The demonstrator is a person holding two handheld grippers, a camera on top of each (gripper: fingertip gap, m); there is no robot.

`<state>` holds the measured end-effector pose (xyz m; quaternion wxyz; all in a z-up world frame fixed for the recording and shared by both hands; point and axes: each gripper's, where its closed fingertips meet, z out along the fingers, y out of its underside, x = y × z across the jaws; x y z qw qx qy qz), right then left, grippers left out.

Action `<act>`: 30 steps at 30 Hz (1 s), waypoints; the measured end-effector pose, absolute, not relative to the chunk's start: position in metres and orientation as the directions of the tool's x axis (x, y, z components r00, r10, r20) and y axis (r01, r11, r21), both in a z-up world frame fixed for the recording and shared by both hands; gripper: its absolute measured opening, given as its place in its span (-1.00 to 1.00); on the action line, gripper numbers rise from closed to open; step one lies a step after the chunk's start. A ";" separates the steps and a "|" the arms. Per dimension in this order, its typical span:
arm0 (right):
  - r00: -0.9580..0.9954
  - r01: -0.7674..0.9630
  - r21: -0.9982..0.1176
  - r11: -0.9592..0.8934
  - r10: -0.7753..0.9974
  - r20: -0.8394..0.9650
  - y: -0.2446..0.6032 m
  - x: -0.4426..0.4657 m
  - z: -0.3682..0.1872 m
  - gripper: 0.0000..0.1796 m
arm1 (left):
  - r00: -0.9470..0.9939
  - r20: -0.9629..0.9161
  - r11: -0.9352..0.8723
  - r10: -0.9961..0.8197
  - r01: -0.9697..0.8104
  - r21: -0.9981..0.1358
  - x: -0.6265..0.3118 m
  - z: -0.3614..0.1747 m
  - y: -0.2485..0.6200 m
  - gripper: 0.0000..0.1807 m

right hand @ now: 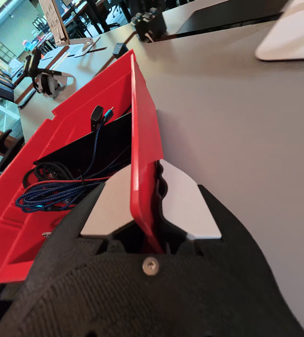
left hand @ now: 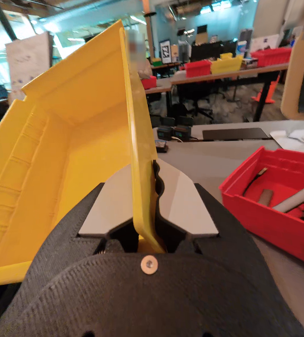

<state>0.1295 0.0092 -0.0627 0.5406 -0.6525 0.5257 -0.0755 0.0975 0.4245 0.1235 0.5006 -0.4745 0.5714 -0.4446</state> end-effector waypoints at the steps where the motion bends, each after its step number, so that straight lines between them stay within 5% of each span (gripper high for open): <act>1: 0.431 -0.603 -0.784 0.149 -0.766 -0.478 0.032 0.140 -0.064 -0.88 | -0.029 -0.148 0.151 -0.988 -0.088 -0.985 0.091 0.128 0.433 -0.93; 16: 0.292 -0.380 -0.754 0.535 -0.704 -0.647 0.264 0.202 -0.051 -0.58 | -0.036 -0.066 0.067 -0.997 -0.025 -0.997 0.076 0.145 0.461 -0.93; 20: 0.461 -0.397 -0.849 0.348 -0.725 -0.512 0.326 0.191 -0.043 -0.53 | -0.052 -0.044 0.045 -0.998 -0.025 -0.999 0.076 0.143 0.463 -0.93; 27: 0.597 -0.461 -0.803 0.378 -0.538 -0.595 0.336 0.153 -0.010 -0.53 | -0.088 -0.011 0.014 -0.996 -0.027 -1.000 0.074 0.141 0.466 -0.93; 30: 0.707 -0.517 -0.821 0.243 -0.419 -0.570 0.321 0.113 -0.011 -0.58 | -0.164 -0.027 0.034 -0.986 -0.037 -0.999 0.073 0.144 0.452 -0.93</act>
